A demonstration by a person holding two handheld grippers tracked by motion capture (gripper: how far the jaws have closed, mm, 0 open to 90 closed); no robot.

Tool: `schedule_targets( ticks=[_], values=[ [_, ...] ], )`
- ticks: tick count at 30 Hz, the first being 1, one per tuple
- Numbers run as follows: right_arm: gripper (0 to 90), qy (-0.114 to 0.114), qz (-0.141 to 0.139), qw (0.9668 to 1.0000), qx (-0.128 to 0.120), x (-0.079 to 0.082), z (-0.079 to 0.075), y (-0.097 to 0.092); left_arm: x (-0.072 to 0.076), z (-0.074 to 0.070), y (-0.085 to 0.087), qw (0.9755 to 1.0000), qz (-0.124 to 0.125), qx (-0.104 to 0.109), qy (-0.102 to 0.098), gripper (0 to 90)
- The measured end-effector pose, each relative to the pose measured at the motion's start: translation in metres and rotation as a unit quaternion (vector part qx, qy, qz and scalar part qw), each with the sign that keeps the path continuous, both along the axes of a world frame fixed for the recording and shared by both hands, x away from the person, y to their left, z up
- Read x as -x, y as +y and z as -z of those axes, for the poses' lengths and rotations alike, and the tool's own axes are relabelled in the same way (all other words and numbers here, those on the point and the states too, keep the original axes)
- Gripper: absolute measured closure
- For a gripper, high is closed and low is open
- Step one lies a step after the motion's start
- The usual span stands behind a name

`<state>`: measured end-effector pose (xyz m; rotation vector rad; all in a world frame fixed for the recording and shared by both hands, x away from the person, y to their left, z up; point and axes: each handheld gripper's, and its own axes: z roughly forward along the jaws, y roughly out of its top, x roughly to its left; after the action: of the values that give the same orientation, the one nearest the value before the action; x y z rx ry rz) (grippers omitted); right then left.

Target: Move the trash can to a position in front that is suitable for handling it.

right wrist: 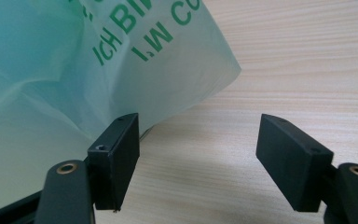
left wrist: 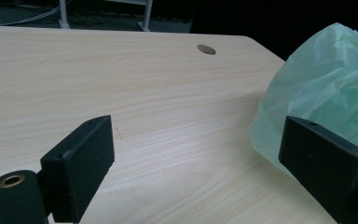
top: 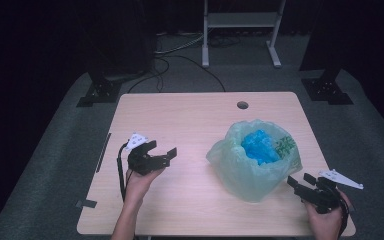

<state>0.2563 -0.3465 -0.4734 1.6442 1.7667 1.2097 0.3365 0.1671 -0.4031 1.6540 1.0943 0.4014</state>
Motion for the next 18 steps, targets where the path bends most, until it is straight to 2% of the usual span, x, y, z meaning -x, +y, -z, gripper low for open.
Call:
schedule_targets(
  ticks=[7, 18],
  values=[
    [29.5, 0.004, 0.003, 1.0, -0.005, -0.0008, 0.0005, -0.0017, 0.0, 0.0012, -0.0033, 1.0, 0.005, -0.006, 0.001, 9.2],
    [28.5, 0.005, 0.013, 0.9999, -0.001, -0.0007, -0.002, 0.0013, 0.0018, -0.0013, -0.0023, 1.0, 0.007, 0.0, -0.003, 9.3]
  ],
)
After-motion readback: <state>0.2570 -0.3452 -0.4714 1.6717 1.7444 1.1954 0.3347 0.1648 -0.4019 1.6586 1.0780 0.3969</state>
